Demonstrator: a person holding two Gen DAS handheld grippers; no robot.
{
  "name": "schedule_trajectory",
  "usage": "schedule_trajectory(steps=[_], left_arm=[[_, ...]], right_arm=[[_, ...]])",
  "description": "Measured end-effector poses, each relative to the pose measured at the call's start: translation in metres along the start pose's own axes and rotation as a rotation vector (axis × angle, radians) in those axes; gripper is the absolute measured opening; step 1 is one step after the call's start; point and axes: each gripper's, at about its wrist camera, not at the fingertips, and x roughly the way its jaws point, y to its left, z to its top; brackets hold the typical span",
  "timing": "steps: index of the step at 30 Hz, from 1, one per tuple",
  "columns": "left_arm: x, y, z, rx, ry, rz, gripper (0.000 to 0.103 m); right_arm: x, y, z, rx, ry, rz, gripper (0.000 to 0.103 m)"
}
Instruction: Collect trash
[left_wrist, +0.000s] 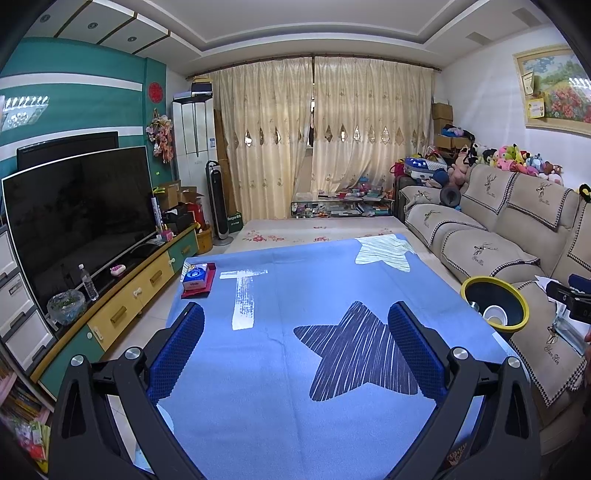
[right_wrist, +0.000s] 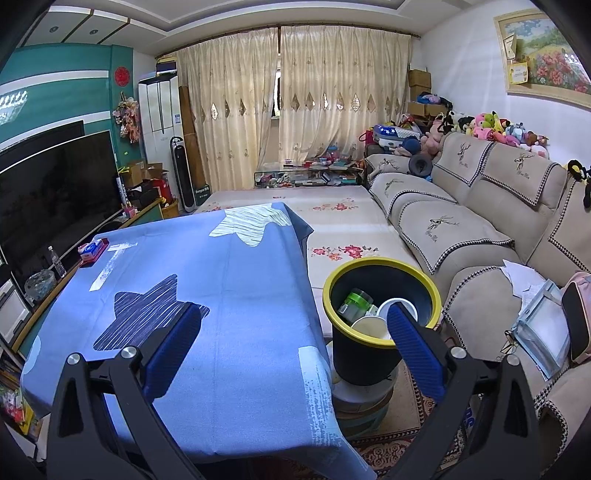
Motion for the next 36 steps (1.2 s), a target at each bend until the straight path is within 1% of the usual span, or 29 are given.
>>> schedule_trajectory(steps=[15,36], left_arm=[[0.001,0.000,-0.002,-0.002,0.005,-0.002,0.098],[0.005,-0.003,-0.008,0.003,0.018,-0.011,0.098]], right_arm=[[0.005,0.010,-0.004,-0.001,0.007,0.004,0.096],[0.005,0.009,-0.003,0.001,0.010,0.007,0.096]])
